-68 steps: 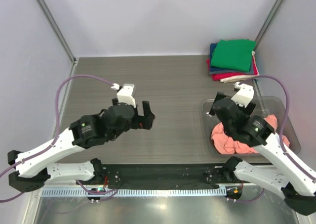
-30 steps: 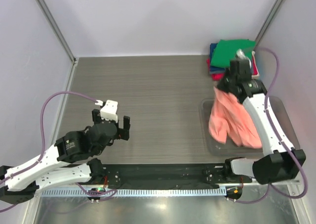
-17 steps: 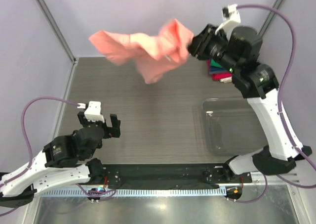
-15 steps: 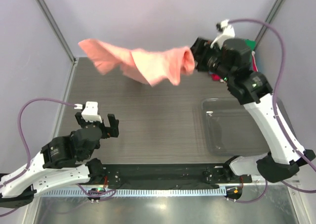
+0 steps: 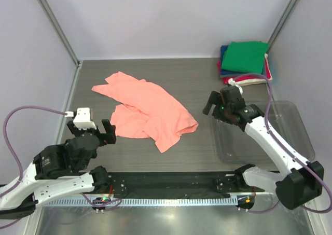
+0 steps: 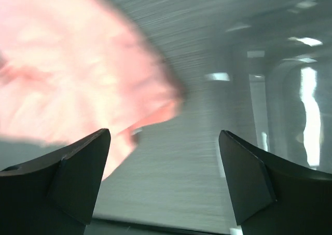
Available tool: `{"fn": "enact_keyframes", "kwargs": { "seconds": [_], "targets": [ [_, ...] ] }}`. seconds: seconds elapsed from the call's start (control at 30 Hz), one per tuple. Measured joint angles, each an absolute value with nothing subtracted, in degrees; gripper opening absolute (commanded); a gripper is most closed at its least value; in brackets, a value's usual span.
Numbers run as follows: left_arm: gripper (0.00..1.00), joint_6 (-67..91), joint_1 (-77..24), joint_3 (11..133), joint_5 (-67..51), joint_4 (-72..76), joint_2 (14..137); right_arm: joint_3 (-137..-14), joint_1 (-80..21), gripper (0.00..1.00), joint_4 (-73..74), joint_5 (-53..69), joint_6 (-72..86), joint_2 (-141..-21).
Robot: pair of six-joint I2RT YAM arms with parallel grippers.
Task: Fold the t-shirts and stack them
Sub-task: Flatten the tshirt out
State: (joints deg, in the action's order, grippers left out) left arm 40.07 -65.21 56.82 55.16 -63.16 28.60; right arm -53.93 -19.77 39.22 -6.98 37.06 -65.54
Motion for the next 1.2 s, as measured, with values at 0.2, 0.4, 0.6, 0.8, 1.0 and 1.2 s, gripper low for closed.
{"fn": "enact_keyframes", "kwargs": {
  "seconds": [0.2, 0.4, 0.6, 0.8, 1.0, 1.2],
  "targets": [
    [1.0, 41.8, -65.2, 56.8, 57.9, -65.4, 28.0, -64.0, -44.4, 0.91, 29.9, -6.9, 39.8, -77.1],
    [1.0, 43.4, -65.2, 56.8, 59.5, -66.5, 23.2, -89.3, -58.5, 0.9, 26.7, -5.2, 38.0, -109.7],
    [1.0, 43.5, -65.2, 56.7, 60.4, -66.4, 20.5, -124.9, -63.9, 0.89, 31.7, -1.9, 33.4, -138.2],
    [1.0, 43.5, -65.2, 56.4, 60.4, -66.4, 20.5, -142.4, -66.2, 0.88, 34.4, -1.8, 30.2, -151.3],
    [1.0, 43.3, -65.2, 56.4, 60.4, -66.3, 20.6, -144.4, -66.4, 0.82, 33.5, -3.7, 27.1, -154.5],
    [1.0, 43.3, -65.2, 56.4, 60.4, -66.3, 20.6, -146.1, -66.7, 0.7, 35.2, -7.2, 25.6, -155.7]
  ]
}}
